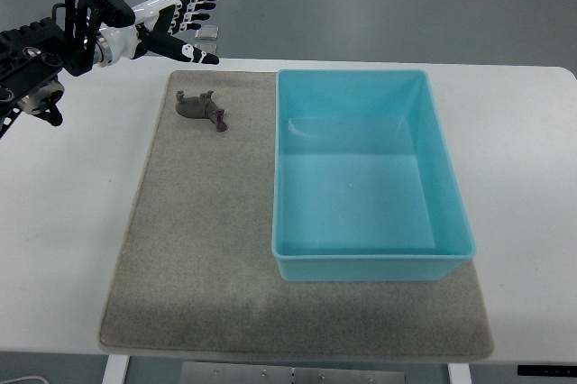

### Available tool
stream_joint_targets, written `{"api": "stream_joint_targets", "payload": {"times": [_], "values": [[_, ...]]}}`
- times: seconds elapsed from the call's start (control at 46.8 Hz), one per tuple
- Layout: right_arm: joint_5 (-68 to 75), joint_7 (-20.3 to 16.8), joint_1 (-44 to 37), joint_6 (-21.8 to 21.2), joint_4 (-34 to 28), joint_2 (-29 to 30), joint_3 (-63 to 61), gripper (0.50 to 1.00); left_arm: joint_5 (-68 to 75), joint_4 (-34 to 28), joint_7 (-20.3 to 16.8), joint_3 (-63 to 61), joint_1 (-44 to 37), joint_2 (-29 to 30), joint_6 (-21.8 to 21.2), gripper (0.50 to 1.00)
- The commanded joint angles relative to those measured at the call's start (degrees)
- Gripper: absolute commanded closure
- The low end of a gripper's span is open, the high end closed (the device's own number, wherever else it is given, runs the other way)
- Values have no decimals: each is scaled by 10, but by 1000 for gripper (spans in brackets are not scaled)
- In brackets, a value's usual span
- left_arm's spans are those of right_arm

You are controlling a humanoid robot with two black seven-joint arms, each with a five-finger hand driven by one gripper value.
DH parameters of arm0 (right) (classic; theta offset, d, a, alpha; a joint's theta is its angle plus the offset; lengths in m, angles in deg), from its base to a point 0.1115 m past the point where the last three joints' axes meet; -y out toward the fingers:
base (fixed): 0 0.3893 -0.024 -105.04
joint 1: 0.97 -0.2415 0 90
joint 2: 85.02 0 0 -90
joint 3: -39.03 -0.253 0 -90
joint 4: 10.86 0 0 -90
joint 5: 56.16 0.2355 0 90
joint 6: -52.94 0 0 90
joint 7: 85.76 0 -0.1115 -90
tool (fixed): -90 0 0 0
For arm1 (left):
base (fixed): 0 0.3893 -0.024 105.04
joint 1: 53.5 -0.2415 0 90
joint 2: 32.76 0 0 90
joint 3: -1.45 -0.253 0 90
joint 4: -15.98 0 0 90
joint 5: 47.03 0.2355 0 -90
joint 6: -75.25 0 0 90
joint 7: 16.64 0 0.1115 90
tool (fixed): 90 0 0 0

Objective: Place brown hippo in blue box with left hand
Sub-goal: 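Swing the left hand over the brown hippo, fingers open, then lower the left hand and close fingers around the brown hippo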

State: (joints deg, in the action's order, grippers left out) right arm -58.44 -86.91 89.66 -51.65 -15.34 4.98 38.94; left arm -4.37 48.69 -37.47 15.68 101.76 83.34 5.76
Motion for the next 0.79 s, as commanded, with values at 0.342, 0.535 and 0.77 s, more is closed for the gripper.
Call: {"api": "stream_joint_targets", "payload": {"times": [0.342, 0.535, 0.77], "values": [[0, 0, 0, 0, 0, 0, 0, 564, 305, 53, -1, 0, 9, 43, -1, 504], [0, 0, 0, 0, 0, 0, 0, 564, 404, 82, -1, 0, 4, 39, -42, 504], [0, 0, 0, 0, 0, 0, 0, 564, 418, 75, 0, -18, 1, 8, -47, 504]]}}
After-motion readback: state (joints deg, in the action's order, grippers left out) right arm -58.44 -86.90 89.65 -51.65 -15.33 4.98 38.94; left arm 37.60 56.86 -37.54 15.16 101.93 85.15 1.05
